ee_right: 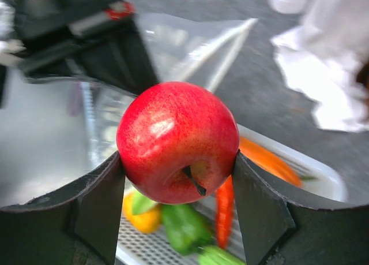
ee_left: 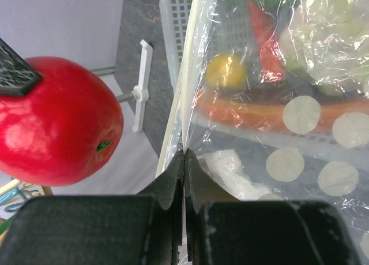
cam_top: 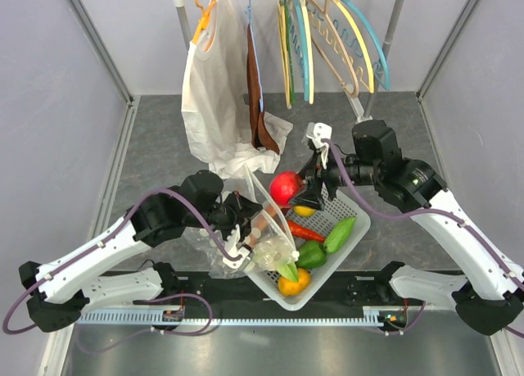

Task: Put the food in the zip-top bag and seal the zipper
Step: Place the fake fruit in the zipper food storage bag.

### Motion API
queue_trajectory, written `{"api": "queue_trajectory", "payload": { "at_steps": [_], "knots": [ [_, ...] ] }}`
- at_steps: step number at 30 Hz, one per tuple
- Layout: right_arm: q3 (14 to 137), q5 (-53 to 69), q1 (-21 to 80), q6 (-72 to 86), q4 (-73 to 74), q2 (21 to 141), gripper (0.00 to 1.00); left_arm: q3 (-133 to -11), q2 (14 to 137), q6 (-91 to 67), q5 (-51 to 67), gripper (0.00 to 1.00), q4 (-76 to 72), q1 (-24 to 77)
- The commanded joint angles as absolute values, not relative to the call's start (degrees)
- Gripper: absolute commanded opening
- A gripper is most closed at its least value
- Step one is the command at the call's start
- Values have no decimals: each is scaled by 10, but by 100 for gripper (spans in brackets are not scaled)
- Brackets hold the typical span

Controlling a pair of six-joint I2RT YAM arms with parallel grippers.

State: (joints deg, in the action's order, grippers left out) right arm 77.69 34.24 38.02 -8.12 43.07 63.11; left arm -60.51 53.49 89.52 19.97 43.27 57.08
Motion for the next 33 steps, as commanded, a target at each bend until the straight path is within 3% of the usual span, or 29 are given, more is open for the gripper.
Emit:
{"api": "queue_trajectory", "payload": {
  "at_steps": [1,6,18,25,28,30,31,33],
  "knots": [
    [775,513,379,22,369,649,50,-609,533,917,201,2,385,572],
    [735,557,380,101,309,662,50,-612,528,910,201,2,376,572],
    [717,519,355,84,322,702,49,-618,485,929,237,2,371,571],
    [753,424,367,5,379,715,50,-635,502,926,242,2,333,572],
    [767,411,389,-30,392,706,64,-638,513,926,241,2,315,571],
    [775,403,398,-52,403,699,68,-637,518,926,235,2,301,571],
    [777,402,404,-58,406,696,80,-637,519,926,234,2,298,571],
    [777,403,409,-75,415,689,87,-637,521,925,233,2,292,571]
  ]
}}
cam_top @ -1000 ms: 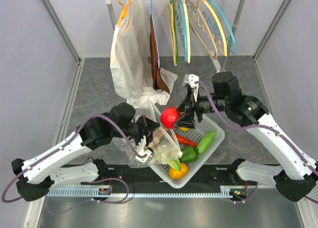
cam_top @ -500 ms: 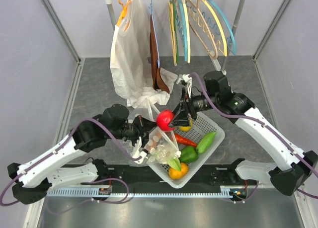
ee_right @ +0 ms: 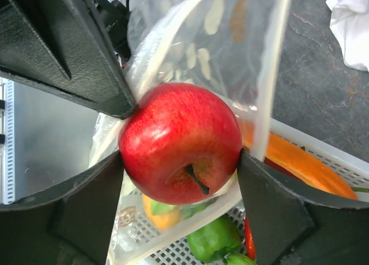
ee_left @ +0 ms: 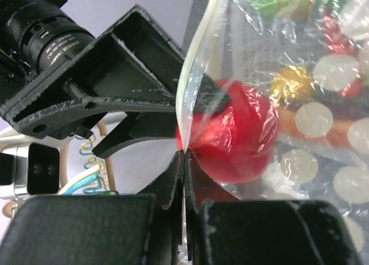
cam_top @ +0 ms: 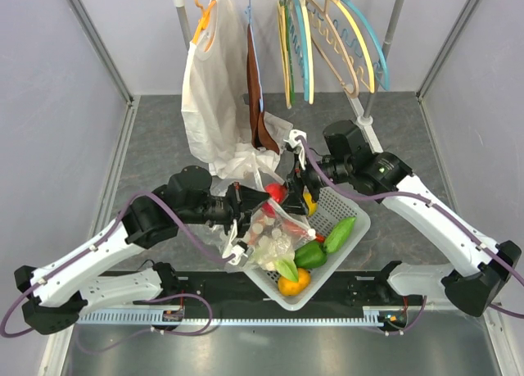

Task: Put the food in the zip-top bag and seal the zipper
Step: Place the fake fruit in the zipper food storage bag.

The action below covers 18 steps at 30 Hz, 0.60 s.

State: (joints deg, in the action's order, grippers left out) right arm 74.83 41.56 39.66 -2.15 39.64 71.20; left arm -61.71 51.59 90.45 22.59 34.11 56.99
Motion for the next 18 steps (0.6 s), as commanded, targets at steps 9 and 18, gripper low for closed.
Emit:
{"api": "queue_trajectory", "payload": {
  "at_steps": [9,18],
  "knots": [
    [788,361,399,-60,419,668,98,-621,508,930,214,2,290,570],
    [727,346,290,-50,425,594,98,-592,475,942,202,2,307,566]
  ]
}}
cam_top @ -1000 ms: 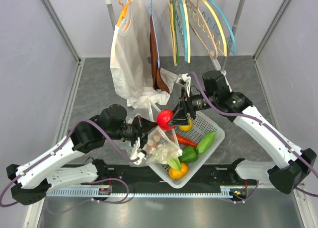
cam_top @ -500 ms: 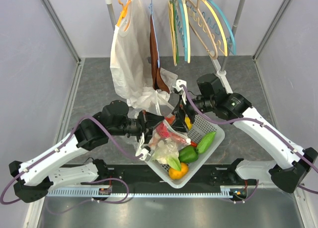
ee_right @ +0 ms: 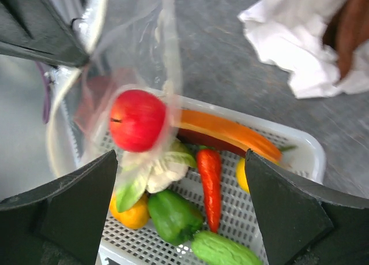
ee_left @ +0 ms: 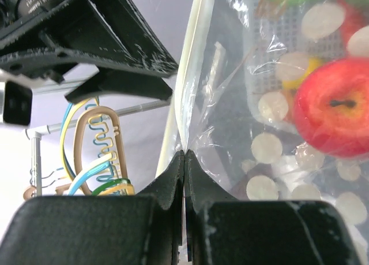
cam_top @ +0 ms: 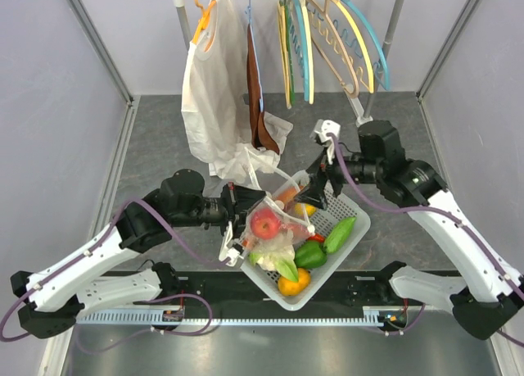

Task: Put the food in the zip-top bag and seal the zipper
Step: Place the fake fruit in the zipper food storage bag, then pick up the fake vegetable from the bin.

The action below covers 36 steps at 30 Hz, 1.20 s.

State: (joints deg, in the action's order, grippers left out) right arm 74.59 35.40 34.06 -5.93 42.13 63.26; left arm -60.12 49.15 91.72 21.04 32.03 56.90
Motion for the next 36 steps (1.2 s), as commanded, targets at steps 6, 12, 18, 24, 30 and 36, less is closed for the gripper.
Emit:
{"api": "queue_trajectory", "payload": {
  "at_steps": [6,12,18,24,30,36],
  "knots": [
    [694,350,234,-67,460,599,98,-578,467,943,209,2,308,565],
    [670,312,228,-308,533,620,98,-574,468,939,207,2,309,566],
    [630,313,226,-568,628,634,92,-570,469,940,212,2,304,565],
    [608,426,227,-668,674,638,96,-565,467,934,208,2,304,565],
    [522,507,234,-665,569,614,98,-564,468,929,210,2,304,566],
    [479,492,275,-682,537,626,98,-558,464,919,206,2,304,566]
  ]
}}
